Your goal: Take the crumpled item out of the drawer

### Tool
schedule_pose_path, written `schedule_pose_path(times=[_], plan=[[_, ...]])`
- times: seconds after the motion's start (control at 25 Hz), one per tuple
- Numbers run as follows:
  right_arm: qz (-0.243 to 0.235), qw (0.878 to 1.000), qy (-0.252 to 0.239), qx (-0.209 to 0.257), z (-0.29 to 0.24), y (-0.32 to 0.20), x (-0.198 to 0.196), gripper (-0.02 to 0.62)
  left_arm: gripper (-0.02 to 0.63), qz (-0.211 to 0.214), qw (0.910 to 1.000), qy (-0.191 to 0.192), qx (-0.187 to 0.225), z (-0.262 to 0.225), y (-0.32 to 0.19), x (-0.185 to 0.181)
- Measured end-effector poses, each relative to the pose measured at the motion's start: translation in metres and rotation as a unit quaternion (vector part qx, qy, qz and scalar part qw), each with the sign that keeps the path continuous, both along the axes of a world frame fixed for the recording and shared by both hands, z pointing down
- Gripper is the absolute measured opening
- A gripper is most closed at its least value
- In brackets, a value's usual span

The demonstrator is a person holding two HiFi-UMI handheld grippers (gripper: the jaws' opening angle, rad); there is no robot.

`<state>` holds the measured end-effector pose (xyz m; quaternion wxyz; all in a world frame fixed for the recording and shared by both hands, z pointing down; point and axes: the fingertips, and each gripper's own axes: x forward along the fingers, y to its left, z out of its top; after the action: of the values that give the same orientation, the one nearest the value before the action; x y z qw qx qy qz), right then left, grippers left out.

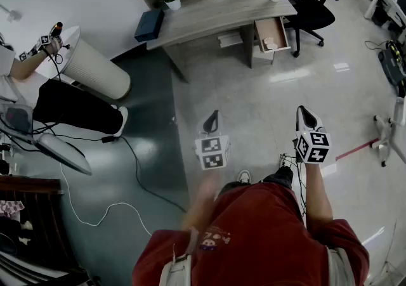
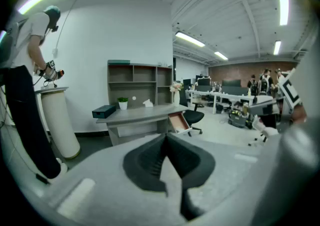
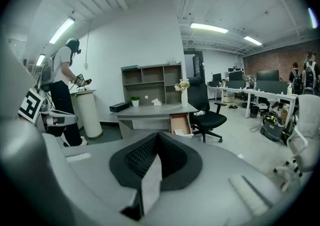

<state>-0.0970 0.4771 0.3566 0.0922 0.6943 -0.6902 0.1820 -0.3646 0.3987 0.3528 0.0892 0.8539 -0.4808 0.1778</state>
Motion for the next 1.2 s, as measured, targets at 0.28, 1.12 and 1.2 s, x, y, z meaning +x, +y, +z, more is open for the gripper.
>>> schedule_pose_path(times=[0.28,1.12,1.2], plan=[[-0.014,1.000,0.003,0.000,-0.008,-0.014,0.025,0.002,-0.003,-0.008,0.9999,0.005,0.005,-0.012,-0.010,0.030],[-0.042,0.999,-0.014,0.031,-0.014,-0.031,0.146,0.041,-0.003,0.001,0.9999,-0.013,0.004,-0.024,-0.019,0.180],[-0.043,0.998,-0.016,0.037,-0.014,-0.033,0.162,0.075,-0.003,0.002,0.9999,-0.012,0.000,-0.023,-0.020,0.199]])
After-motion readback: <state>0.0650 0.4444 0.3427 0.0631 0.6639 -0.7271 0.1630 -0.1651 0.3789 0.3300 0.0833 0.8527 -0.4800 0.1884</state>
